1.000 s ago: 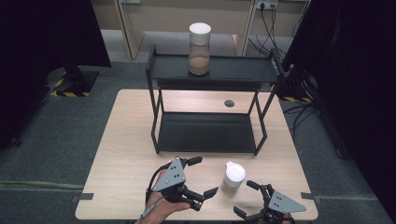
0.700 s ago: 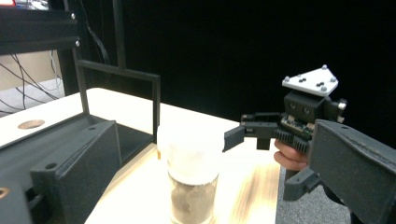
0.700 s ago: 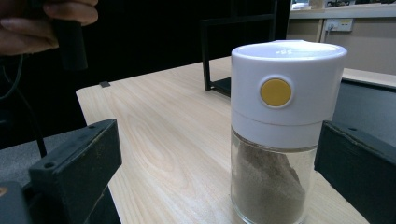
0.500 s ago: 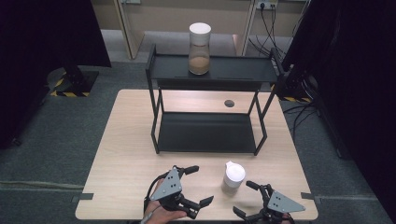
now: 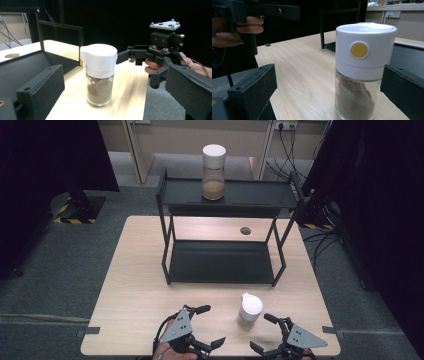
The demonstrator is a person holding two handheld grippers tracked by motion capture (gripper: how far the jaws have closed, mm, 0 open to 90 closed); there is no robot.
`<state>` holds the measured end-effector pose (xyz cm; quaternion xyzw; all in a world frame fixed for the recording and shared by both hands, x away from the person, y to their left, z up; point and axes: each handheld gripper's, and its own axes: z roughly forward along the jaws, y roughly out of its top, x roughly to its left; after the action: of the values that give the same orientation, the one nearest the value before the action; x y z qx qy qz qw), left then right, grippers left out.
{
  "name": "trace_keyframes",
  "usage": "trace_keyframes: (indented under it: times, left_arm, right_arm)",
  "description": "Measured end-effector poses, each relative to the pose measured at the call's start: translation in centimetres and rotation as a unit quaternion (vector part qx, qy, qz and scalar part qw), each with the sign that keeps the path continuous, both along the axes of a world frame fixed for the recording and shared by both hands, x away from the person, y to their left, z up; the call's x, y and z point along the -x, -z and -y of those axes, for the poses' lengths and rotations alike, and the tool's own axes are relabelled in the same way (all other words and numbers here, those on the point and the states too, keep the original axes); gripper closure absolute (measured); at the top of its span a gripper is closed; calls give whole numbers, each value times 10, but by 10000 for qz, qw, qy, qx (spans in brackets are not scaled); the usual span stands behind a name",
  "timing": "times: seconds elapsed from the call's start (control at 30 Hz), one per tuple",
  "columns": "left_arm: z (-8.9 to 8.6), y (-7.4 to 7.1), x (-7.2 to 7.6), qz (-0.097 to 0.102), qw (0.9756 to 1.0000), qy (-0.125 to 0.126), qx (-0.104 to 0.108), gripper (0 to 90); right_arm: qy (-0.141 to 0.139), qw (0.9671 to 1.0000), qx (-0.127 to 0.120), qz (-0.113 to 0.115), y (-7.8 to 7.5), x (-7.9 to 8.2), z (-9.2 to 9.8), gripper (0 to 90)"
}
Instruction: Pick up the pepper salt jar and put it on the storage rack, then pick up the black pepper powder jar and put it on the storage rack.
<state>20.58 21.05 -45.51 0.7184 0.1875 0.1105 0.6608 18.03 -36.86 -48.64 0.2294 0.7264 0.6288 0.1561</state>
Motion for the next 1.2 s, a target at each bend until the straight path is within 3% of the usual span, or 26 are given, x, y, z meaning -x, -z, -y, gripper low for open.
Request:
trace_keyframes:
  times: [0.67,1.2]
  left_arm:
    - [-4,30,7,232,9997,54,-78,25]
    - [-6,34,7,78,10000,5,-23,24]
  right_arm:
    - [23,10000,13,9,0,1,0,12]
    - [97,10000,10,21,0,3,-2,12]
